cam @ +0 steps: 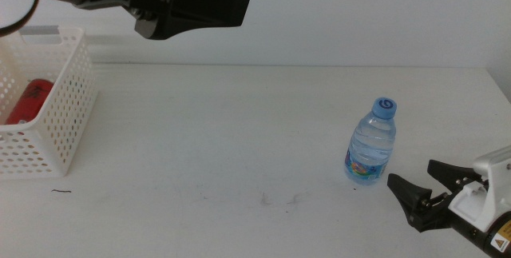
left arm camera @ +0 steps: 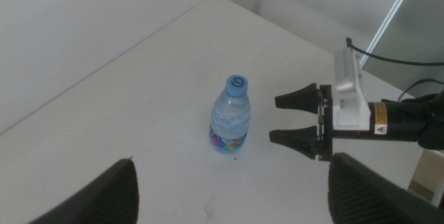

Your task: Use arms to grab the bottles and put them into the dustbin to the left of the table.

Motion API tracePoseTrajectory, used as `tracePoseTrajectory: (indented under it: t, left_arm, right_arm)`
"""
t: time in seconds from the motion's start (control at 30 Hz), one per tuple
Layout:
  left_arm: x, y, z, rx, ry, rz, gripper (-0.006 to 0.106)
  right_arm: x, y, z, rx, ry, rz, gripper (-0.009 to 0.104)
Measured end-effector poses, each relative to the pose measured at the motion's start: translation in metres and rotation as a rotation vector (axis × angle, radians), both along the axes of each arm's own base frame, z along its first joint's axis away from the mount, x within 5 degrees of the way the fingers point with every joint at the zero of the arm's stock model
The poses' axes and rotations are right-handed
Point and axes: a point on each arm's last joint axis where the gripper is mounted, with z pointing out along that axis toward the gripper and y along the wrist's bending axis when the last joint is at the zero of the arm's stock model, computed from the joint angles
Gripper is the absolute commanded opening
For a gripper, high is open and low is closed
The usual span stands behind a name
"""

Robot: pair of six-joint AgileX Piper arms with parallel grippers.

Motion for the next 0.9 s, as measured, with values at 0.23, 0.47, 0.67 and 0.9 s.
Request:
tracePoseTrajectory:
  t: [0.23,0.47,0.67,0.9]
  left_arm:
    - [0.0,0.0,0.0,-0.001,-0.002,0.001,0.094]
    - [0.0,0.0,0.0,-0.001,-0.002,0.001,0.094]
    - [0.0,0.0,0.0,-0.001,-0.002,0.001,0.094]
    - [0.0,0.0,0.0,0.001,-0.004,0.0,0.094]
  right_arm:
    - [0.013,0.008,-0.015,-0.102,-0.032,0.059,0.09]
    - [0.042,0.023,-0.021,-0.11,-0.08,0.1,0.09]
    - [0.068,0.041,-0.026,-0.091,-0.119,0.134,0.078]
    - [0.08,0.059,-0.029,-0.105,-0.093,0.143,-0.002]
